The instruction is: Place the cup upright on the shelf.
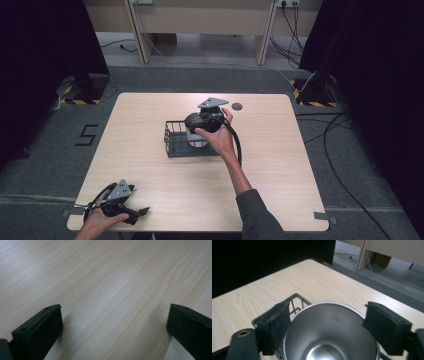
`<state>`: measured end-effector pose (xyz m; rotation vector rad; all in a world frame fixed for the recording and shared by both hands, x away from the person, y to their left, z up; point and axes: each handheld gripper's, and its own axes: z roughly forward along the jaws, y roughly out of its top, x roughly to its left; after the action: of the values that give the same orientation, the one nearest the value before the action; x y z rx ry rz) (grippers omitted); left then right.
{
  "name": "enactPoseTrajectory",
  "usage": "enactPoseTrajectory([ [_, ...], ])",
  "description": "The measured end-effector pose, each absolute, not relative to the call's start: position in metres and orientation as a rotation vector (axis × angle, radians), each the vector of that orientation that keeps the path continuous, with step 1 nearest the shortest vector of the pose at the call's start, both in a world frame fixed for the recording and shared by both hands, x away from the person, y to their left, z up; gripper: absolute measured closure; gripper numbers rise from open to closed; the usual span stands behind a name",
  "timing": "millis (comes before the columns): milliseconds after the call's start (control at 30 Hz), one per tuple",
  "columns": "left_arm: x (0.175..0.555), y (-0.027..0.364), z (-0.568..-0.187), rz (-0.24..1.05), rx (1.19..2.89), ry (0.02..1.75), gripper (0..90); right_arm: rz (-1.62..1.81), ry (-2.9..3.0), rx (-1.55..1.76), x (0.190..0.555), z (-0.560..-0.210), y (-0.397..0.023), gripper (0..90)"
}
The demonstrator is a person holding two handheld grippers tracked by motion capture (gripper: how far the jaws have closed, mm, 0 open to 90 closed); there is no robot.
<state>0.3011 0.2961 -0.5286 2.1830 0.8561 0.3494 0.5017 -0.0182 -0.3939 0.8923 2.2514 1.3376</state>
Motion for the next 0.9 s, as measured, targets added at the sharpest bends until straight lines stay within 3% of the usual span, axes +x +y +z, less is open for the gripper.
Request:
enactPoseTrajectory([
  [67, 0.301, 0.296, -0.529, 0.349, 2.183, 0.856, 0.0, 1.352, 2.246, 0.882, 0.5, -0.39, -0.019, 9.5],
  [100, 0.301, 0.296, -0.529, 0.349, 2.185, 0.855, 0.0, 1.355, 2.244, 0.877, 0.499, -0.388, -0.019, 11.0],
  [133, 0.301, 0.296, -0.529, 0.349, 2.183, 0.856, 0.0, 1.365, 2.236, 0.866, 0.497, -0.385, -0.02, 18.8],
  [233, 0.301, 0.296, -0.529, 0.35, 2.183, 0.855, 0.0, 1.368, 2.231, 0.863, 0.494, -0.383, -0.021, 12.2],
  [367, 0.301, 0.296, -0.529, 0.35, 2.183, 0.855, 0.0, 1.387, 2.219, 0.859, 0.489, -0.379, -0.027, 16.3],
  [900, 0.301, 0.296, -0.529, 0.353, 2.188, 0.854, 0.0, 1.415, 2.163, 0.878, 0.464, -0.372, -0.068, 15.4],
])
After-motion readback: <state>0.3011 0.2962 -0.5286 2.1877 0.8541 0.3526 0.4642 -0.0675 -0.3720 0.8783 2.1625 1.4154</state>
